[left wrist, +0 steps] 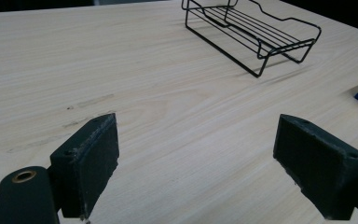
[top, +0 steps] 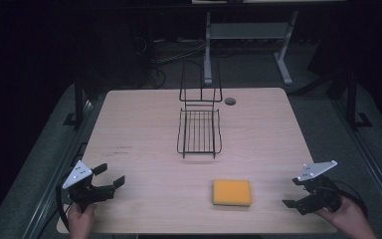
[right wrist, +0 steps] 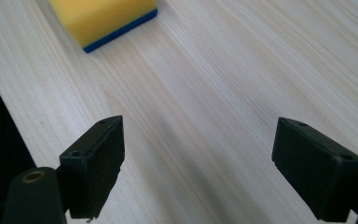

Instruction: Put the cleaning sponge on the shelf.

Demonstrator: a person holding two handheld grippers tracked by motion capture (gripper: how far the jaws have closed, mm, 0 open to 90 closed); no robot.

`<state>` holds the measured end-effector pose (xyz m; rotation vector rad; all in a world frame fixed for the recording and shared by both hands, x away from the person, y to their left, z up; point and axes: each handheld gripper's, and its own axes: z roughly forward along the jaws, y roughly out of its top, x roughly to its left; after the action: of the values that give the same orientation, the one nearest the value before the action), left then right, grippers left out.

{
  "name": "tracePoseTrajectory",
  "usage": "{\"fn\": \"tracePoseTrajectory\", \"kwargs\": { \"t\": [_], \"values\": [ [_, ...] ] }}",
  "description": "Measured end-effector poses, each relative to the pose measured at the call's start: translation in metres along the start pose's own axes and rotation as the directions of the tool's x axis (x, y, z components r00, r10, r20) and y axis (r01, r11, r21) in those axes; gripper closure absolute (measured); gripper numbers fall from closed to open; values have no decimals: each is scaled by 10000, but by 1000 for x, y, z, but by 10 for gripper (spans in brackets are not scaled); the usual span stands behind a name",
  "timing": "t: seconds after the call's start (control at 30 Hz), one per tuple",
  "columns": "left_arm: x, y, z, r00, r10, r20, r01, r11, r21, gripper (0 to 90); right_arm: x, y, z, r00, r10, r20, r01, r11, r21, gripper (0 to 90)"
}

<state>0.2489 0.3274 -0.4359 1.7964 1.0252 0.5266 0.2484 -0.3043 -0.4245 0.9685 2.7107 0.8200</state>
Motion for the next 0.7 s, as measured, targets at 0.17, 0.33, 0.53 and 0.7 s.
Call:
{"fn": "tracePoseTrajectory", "kwargs": {
  "t": [0.17, 0.33, 0.53, 0.7],
  "values": [
    [2, -1, 0, 9999, -109, -3, 109, 9999, -53, 134, 3, 8, 2, 9987, -424, -290, 426, 9991, 36, 165],
    [1, 0, -1, 10000, -8, 21, 8, 10000, 8, 134, 7, 17, 3, 9956, -818, -463, 825, 9965, 135, 165],
    [1, 0, -3, 10000, -22, -86, 22, 10000, -59, 134, 12, 30, 6, 9903, -1218, -673, 1236, 9921, 226, 164],
    [3, -1, -4, 9999, -117, -53, 116, 9999, -113, 134, 15, 40, 8, 9841, -1630, -709, 1657, 9856, 334, 164]
  ]
}}
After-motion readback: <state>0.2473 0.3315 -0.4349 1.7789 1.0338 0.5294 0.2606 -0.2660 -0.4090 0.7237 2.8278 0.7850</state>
